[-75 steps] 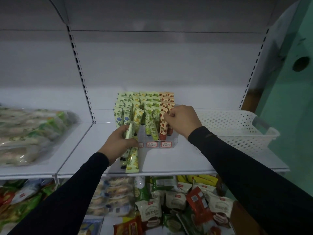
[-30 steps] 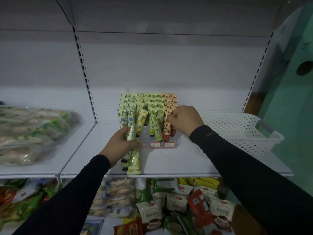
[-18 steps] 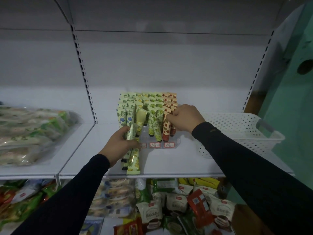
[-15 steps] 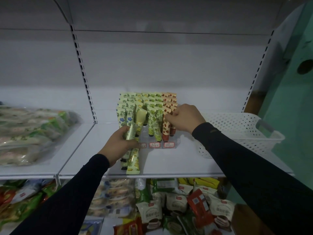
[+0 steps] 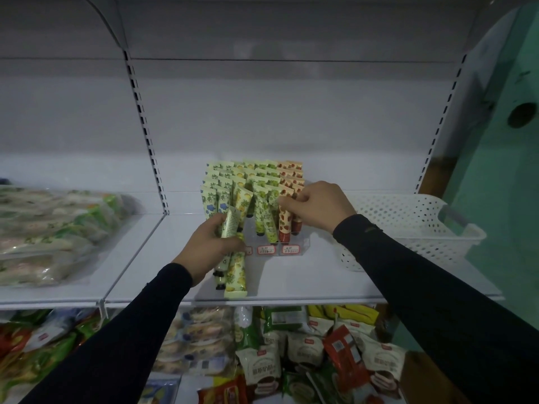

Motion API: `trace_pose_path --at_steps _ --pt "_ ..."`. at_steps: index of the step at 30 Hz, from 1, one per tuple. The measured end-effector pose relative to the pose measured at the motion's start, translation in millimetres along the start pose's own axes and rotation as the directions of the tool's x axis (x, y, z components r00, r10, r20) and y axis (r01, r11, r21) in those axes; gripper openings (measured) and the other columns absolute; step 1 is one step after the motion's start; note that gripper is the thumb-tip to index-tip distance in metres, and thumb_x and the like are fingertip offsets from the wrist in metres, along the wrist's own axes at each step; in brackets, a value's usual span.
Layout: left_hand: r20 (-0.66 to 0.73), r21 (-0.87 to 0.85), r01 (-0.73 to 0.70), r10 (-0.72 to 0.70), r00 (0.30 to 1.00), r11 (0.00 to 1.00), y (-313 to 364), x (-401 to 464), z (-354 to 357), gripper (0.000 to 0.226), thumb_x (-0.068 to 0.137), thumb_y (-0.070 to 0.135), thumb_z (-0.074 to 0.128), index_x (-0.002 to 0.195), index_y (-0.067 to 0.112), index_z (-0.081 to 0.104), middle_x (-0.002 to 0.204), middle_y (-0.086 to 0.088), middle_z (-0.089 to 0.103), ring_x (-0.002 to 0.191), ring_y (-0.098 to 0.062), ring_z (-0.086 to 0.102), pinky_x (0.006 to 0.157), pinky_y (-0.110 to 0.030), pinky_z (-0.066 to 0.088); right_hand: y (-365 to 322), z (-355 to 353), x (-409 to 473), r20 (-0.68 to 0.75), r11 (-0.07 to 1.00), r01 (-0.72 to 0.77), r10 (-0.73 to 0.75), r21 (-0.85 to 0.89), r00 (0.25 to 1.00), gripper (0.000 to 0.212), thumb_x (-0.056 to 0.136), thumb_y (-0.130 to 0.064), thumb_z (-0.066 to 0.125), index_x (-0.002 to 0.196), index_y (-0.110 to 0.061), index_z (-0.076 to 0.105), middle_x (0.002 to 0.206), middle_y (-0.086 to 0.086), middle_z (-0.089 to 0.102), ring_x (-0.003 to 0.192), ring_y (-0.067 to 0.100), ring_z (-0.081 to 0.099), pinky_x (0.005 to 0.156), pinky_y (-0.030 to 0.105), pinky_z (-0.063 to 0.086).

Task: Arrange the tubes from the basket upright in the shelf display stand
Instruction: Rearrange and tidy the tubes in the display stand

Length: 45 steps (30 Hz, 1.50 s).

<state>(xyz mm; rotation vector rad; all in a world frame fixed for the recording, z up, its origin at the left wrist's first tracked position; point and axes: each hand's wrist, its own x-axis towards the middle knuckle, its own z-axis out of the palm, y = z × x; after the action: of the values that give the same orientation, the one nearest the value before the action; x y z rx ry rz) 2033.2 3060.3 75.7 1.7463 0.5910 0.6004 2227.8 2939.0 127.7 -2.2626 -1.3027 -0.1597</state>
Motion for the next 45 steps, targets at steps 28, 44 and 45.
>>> trace_pose_path --at_steps 28,44,45 --pt "-0.033 -0.462 -0.047 0.036 0.999 0.886 33 -9 -3 0.025 0.086 -0.007 0.062 0.104 0.011 0.058 0.081 -0.010 0.064 0.069 -0.025 0.064 0.066 -0.036 0.056 -41 -16 -36 0.260 0.883 -0.021 -0.116 0.470 0.959 0.034 0.084 -0.039 0.073 0.108 -0.018 0.061 0.087 0.003 0.072 0.071 0.017 0.070 0.066 0.031 0.057" --pt "-0.207 -0.270 0.133 -0.192 0.959 0.954 -17 -9 -42 0.014 0.087 -0.006 0.056 0.095 0.005 0.054 0.080 -0.016 0.050 0.052 -0.026 0.053 0.050 -0.031 0.047 -68 -15 -5 -0.092 0.873 0.118 -0.084 0.473 0.992 0.021 0.097 -0.029 0.058 0.100 -0.015 0.074 0.073 -0.009 0.070 0.067 0.001 0.068 0.067 0.012 0.051" --pt "-0.218 -0.234 0.151 -0.203 0.955 0.961 -22 -9 -44 0.013 0.087 -0.005 0.055 0.096 0.005 0.054 0.078 -0.016 0.050 0.050 -0.025 0.052 0.049 -0.031 0.046 -68 -14 -3 -0.122 0.890 0.130 -0.084 0.438 0.989 0.022 0.097 -0.029 0.057 0.098 -0.015 0.074 0.072 -0.011 0.069 0.069 0.003 0.069 0.070 0.015 0.052"
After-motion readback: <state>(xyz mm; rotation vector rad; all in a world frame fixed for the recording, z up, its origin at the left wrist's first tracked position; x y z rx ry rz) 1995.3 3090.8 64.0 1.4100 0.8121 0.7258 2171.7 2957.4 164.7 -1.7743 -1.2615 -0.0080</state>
